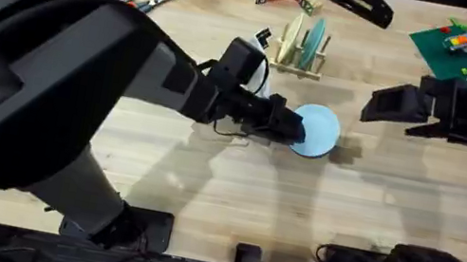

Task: Pick up the plates from the table one by one and place each into a slot on the dish rack.

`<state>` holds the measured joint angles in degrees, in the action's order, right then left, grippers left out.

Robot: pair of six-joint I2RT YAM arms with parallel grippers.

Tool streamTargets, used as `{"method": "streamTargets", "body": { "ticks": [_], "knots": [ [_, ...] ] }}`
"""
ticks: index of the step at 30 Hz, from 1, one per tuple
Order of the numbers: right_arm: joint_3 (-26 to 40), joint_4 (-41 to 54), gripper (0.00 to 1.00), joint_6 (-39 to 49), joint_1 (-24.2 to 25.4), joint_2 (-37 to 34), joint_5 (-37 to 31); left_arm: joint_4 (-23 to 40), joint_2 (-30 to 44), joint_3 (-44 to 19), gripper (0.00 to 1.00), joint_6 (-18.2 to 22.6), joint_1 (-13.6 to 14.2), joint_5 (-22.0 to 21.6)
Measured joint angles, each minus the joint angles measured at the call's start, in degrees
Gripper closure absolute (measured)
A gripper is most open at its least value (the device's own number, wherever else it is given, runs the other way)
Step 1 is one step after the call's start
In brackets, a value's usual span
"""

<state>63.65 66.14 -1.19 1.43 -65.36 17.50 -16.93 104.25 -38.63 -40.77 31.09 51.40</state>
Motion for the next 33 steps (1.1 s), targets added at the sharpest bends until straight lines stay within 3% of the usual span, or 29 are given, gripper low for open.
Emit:
{"method": "streamTargets", "body": {
  "ticks": [10,17,33],
  "knots": [
    [-6.03,-5.73,0.007,4.11,3.61,-1.44,7.8,0.0,0.0,0.0,0.959,0.0,0.0,0.0],
    [-10.0,-10.99,0.007,4.56,4.44,-9.47,10.63,0.0,0.0,0.0,0.958,0.0,0.0,0.0],
    [-10.25,-16.07,0.006,10.75,4.35,-25.32,19.72,0.0,0.0,0.0,0.959,-0.01,0.0,0.0]
  ]
}}
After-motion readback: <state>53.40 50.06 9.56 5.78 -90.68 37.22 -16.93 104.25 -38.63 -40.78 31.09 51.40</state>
